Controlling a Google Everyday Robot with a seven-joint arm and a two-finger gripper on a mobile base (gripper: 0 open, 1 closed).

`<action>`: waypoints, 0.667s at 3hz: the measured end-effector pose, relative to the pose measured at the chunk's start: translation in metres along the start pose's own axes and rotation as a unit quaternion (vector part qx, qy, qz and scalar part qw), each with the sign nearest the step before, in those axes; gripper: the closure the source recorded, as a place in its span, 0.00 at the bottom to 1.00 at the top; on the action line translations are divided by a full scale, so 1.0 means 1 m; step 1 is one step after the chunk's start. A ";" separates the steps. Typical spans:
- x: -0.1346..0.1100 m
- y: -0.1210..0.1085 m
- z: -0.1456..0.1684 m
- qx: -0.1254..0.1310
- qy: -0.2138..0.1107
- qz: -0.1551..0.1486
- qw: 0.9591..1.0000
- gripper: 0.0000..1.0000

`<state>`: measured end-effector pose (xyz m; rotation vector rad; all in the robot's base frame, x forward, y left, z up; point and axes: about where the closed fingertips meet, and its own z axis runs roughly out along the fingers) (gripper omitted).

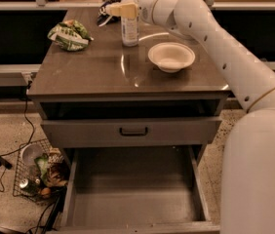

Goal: Place blue plastic bottle into middle drawer

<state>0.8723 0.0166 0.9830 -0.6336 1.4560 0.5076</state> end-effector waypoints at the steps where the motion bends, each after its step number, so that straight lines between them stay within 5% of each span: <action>1: 0.014 0.001 -0.002 -0.013 -0.001 0.045 0.999 0.01; 2: 0.025 0.005 -0.004 -0.017 0.001 0.059 0.998 0.22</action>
Offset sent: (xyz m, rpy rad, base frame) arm -0.0089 -0.0063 -0.0376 0.1063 0.1113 0.0376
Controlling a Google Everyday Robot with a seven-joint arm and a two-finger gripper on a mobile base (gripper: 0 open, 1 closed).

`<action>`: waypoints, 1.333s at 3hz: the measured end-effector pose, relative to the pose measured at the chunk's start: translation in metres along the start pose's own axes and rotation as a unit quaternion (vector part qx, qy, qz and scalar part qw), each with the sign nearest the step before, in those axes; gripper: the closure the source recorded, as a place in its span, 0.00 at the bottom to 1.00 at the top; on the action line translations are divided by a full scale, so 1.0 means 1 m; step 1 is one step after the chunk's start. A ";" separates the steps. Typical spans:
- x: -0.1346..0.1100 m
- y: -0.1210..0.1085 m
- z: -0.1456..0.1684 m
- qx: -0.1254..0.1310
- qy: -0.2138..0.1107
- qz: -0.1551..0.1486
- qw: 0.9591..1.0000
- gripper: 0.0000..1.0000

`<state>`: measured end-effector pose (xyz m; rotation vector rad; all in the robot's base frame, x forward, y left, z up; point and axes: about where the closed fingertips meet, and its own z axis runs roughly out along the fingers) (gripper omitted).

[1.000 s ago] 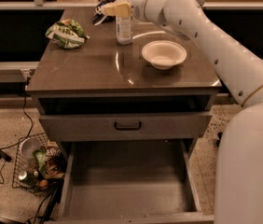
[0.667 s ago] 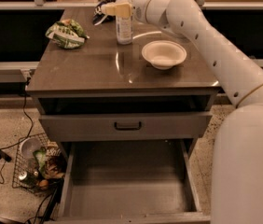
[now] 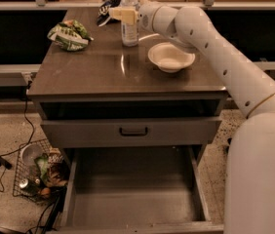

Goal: Place blue plastic bottle into middle drawer

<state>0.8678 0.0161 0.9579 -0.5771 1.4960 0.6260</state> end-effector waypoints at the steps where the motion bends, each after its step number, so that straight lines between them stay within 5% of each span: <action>1: 0.000 0.002 0.002 -0.002 0.000 0.000 1.000 0.46; 3: 0.002 0.007 0.006 -0.006 0.001 0.001 1.000 0.93; 4: 0.002 0.008 0.008 -0.007 0.001 0.001 1.000 1.00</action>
Offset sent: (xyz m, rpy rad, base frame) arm -0.0001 0.0026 -0.0002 -0.0001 0.0002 0.0031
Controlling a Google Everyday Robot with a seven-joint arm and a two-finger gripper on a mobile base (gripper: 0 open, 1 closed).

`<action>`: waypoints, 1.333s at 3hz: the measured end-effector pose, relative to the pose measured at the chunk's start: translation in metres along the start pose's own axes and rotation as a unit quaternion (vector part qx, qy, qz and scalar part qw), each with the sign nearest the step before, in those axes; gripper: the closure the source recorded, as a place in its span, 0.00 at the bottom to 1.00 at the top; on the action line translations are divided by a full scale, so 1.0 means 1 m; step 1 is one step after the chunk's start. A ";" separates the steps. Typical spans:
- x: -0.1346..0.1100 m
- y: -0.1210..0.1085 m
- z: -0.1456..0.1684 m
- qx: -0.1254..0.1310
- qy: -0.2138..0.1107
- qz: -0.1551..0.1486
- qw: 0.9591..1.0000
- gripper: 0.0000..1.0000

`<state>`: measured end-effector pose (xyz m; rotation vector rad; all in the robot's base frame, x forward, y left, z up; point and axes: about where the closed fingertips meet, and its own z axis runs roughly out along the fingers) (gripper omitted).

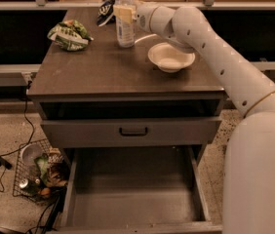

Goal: Place blue plastic bottle into middle drawer

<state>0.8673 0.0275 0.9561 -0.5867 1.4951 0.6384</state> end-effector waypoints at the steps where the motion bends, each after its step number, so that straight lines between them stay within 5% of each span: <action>1: -0.019 -0.004 -0.004 0.009 0.012 -0.008 1.000 1.00; 3: -0.082 -0.003 -0.045 0.010 0.004 -0.044 0.999 1.00; 4: -0.108 0.023 -0.084 0.005 -0.021 -0.067 0.997 1.00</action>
Offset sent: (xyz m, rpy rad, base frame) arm -0.0164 -0.0437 0.1067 -0.1107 -0.0533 -0.0317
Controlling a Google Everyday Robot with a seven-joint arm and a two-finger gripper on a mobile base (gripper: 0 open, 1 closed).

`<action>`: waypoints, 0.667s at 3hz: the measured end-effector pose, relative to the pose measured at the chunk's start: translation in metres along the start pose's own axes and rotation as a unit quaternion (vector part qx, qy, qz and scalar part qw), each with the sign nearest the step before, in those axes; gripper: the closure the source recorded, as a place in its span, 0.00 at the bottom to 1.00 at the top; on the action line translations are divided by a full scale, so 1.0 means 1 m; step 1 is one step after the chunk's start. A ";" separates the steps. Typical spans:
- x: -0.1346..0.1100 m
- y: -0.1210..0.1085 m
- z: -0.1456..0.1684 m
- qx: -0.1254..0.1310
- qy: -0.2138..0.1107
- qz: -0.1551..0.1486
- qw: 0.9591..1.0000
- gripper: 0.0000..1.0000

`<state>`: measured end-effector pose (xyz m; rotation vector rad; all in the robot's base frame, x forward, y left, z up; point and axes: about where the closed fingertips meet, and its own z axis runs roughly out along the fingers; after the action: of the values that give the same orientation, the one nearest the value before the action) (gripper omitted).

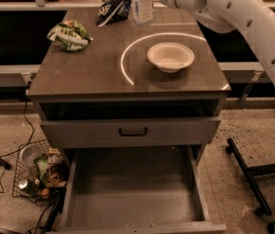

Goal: Place blue plastic bottle into middle drawer

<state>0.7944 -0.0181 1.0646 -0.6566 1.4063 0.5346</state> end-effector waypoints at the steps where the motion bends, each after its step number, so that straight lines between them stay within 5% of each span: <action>1: 0.003 0.040 -0.039 -0.015 -0.009 -0.013 1.000 1.00; 2: 0.033 0.086 -0.078 -0.033 -0.007 -0.021 0.999 1.00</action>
Offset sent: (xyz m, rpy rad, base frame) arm -0.2597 -0.0151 -0.0319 0.0597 -0.1404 0.1256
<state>0.6821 -0.0124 1.0201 -0.7326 1.3631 0.5548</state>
